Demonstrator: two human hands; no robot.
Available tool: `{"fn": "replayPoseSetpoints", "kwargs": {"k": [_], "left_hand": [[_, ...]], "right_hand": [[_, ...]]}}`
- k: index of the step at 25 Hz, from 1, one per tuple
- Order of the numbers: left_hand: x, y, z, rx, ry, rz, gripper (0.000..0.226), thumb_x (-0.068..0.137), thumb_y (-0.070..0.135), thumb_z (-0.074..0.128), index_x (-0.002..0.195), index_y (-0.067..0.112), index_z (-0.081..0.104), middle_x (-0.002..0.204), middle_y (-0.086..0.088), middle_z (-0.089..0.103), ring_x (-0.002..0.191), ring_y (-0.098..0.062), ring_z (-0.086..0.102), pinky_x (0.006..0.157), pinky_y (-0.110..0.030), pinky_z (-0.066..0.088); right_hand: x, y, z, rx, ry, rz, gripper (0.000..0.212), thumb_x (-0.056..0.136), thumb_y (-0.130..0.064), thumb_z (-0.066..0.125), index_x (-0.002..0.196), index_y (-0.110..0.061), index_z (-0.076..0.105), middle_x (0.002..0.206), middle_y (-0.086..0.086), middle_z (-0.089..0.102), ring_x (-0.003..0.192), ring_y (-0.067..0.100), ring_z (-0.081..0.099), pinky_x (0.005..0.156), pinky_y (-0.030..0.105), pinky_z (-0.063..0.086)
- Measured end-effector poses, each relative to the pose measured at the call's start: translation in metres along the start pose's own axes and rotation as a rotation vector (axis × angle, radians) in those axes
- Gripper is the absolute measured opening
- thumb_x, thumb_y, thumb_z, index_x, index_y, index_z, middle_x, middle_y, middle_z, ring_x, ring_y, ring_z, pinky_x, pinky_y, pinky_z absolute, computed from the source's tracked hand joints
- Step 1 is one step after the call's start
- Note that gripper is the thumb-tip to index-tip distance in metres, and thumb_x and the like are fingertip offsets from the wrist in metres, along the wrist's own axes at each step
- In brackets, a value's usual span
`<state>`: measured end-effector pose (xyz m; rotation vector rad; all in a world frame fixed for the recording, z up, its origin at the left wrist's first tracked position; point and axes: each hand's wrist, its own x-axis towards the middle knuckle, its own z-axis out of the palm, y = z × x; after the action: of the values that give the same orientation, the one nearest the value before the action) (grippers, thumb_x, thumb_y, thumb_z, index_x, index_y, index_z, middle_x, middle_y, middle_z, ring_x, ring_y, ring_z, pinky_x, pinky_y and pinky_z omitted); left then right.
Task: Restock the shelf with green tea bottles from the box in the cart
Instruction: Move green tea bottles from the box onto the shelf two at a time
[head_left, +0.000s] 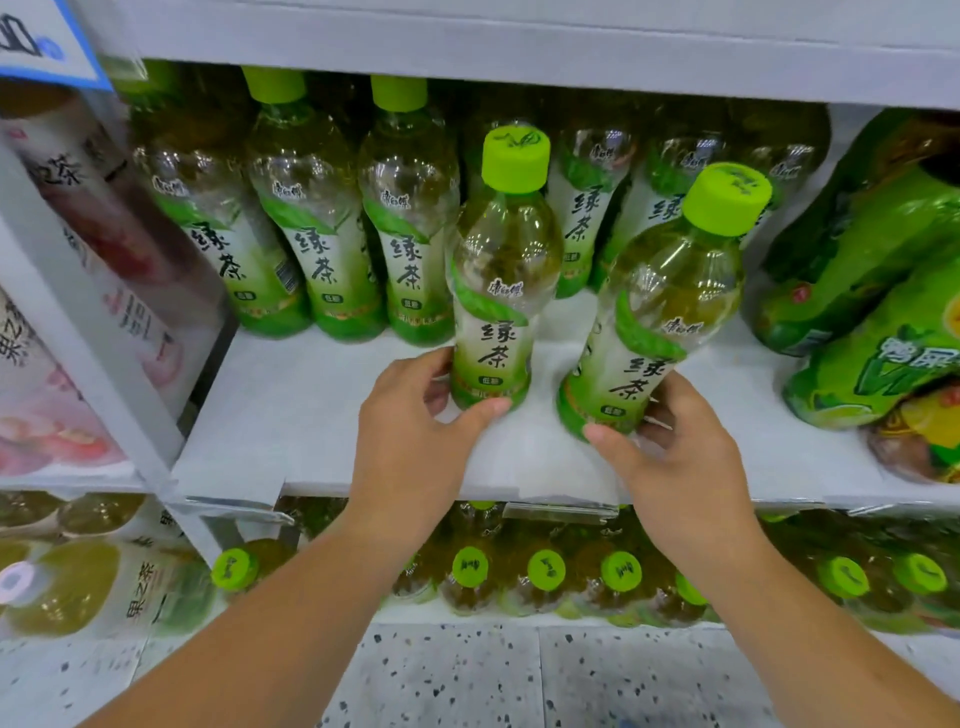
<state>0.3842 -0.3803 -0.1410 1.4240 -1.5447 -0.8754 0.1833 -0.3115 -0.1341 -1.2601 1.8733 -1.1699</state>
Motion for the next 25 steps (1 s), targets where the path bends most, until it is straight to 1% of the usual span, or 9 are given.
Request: {"fn": "replayPoseSetpoints", "kwargs": {"k": [3, 6, 10, 14, 17, 20, 21, 23, 25], "left_hand": [[0.011, 0.004, 0.004, -0.023, 0.012, -0.055, 0.055, 0.071, 0.039, 0.09, 0.121, 0.025, 0.071, 0.103, 0.017, 0.07, 0.092, 0.009, 0.063, 0.078, -0.004, 0.048], [0.025, 0.01, 0.012, -0.017, 0.038, -0.067, 0.044, 0.069, 0.035, 0.092, 0.108, 0.023, 0.074, 0.096, 0.019, 0.07, 0.087, 0.01, 0.064, 0.069, 0.0, 0.044], [0.035, 0.013, 0.022, 0.024, 0.125, -0.131, 0.047, 0.068, 0.042, 0.092, 0.103, 0.021, 0.068, 0.096, 0.008, 0.068, 0.09, -0.008, 0.064, 0.073, -0.012, 0.045], [0.036, 0.014, 0.028, 0.007, 0.172, -0.178, 0.041, 0.069, 0.045, 0.09, 0.093, 0.03, 0.061, 0.092, 0.012, 0.064, 0.09, -0.009, 0.064, 0.073, -0.017, 0.045], [0.036, 0.014, 0.037, 0.008, 0.229, -0.202, 0.049, 0.071, 0.047, 0.088, 0.109, 0.019, 0.073, 0.094, 0.012, 0.066, 0.092, -0.009, 0.064, 0.069, -0.011, 0.04], [0.036, 0.012, 0.043, 0.025, 0.273, -0.206, 0.061, 0.072, 0.052, 0.085, 0.119, 0.016, 0.073, 0.105, 0.008, 0.074, 0.094, -0.005, 0.064, 0.07, -0.005, 0.036], [0.036, 0.011, 0.044, 0.034, 0.277, -0.206, 0.063, 0.072, 0.054, 0.084, 0.121, 0.016, 0.073, 0.108, 0.007, 0.074, 0.096, -0.004, 0.065, 0.071, -0.005, 0.035], [0.035, 0.009, 0.044, 0.051, 0.283, -0.205, 0.066, 0.072, 0.058, 0.083, 0.122, 0.017, 0.072, 0.109, 0.007, 0.074, 0.098, -0.003, 0.065, 0.072, -0.003, 0.034], [0.034, 0.009, 0.044, 0.058, 0.289, -0.205, 0.066, 0.072, 0.059, 0.082, 0.123, 0.018, 0.072, 0.109, 0.008, 0.074, 0.097, -0.002, 0.064, 0.073, -0.003, 0.035]], "right_hand": [[0.017, -0.003, 0.005, -0.043, 0.033, -0.027, 0.054, 0.082, -0.028, 0.082, 0.131, -0.032, 0.059, 0.12, -0.016, 0.067, 0.108, 0.0, 0.062, 0.093, 0.019, 0.048], [0.036, -0.007, 0.01, -0.084, 0.059, -0.029, 0.049, 0.082, -0.028, 0.082, 0.127, -0.026, 0.062, 0.117, -0.009, 0.069, 0.106, 0.008, 0.064, 0.093, 0.026, 0.051], [0.057, -0.009, 0.017, -0.065, 0.074, -0.04, 0.045, 0.082, -0.026, 0.082, 0.124, -0.023, 0.064, 0.114, -0.007, 0.07, 0.102, 0.01, 0.066, 0.089, 0.026, 0.053], [0.068, -0.008, 0.025, 0.02, 0.109, -0.031, 0.047, 0.083, -0.022, 0.082, 0.126, -0.023, 0.063, 0.116, -0.005, 0.07, 0.103, 0.009, 0.066, 0.091, 0.025, 0.053], [0.074, -0.006, 0.032, 0.09, 0.12, -0.029, 0.048, 0.084, -0.021, 0.08, 0.128, -0.022, 0.062, 0.12, -0.004, 0.068, 0.106, 0.01, 0.065, 0.092, 0.023, 0.052], [0.076, -0.002, 0.036, 0.067, 0.137, -0.048, 0.054, 0.086, -0.027, 0.078, 0.136, -0.022, 0.058, 0.119, -0.01, 0.063, 0.103, -0.008, 0.058, 0.084, 0.002, 0.043], [0.076, -0.001, 0.037, 0.042, 0.144, -0.06, 0.055, 0.086, -0.03, 0.078, 0.137, -0.024, 0.057, 0.116, -0.016, 0.06, 0.101, -0.014, 0.055, 0.081, -0.002, 0.039], [0.074, 0.001, 0.039, -0.01, 0.144, -0.086, 0.055, 0.087, -0.037, 0.075, 0.137, -0.027, 0.055, 0.111, -0.024, 0.055, 0.101, -0.014, 0.053, 0.08, -0.001, 0.037], [0.073, 0.002, 0.039, -0.06, 0.14, -0.101, 0.056, 0.087, -0.045, 0.072, 0.138, -0.029, 0.054, 0.112, -0.021, 0.057, 0.105, -0.002, 0.055, 0.085, 0.009, 0.04]]}}
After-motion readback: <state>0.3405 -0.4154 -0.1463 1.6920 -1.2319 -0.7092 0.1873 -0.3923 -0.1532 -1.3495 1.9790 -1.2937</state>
